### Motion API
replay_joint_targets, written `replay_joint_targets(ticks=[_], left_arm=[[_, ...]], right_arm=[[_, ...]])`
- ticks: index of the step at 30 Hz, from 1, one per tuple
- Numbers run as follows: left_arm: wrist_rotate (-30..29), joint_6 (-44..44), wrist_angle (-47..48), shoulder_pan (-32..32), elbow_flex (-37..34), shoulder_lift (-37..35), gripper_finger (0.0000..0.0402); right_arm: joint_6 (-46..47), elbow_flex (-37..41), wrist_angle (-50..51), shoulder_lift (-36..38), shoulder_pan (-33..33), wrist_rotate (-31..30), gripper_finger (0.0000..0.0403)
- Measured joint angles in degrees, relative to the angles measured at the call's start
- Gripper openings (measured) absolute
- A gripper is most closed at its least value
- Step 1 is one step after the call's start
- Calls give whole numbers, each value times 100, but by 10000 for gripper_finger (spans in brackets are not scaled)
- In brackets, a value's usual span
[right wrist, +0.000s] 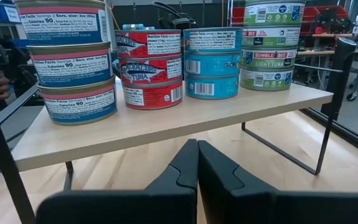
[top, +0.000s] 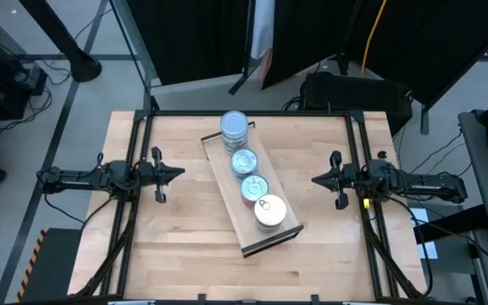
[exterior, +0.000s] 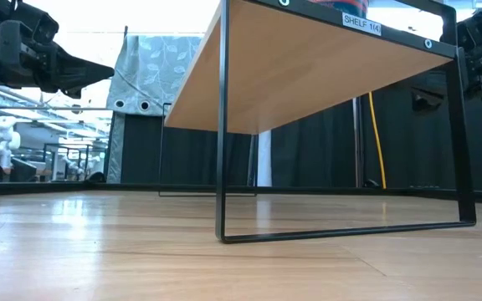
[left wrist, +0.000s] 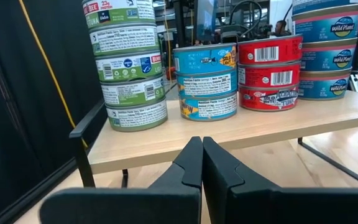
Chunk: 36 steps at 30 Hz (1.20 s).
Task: Stack canned seafood by type on shelf
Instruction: Return to home position
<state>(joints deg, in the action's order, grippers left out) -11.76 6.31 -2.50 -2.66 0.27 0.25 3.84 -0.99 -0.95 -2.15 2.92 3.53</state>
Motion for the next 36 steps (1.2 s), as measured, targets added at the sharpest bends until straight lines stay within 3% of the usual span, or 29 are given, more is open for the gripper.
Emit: replay_joint_targets(ticks=[9, 23, 36], left_arm=[[553, -62, 22, -2, 0, 0, 1], [206, 3, -100, 7, -2, -20, 1], [192, 42, -53, 7, 0, -4, 26]], right_arm=[[0, 0, 0, 0, 0, -43, 0], [0, 0, -4, 0, -2, -50, 0], [0, 0, -7, 0, -2, -52, 0]])
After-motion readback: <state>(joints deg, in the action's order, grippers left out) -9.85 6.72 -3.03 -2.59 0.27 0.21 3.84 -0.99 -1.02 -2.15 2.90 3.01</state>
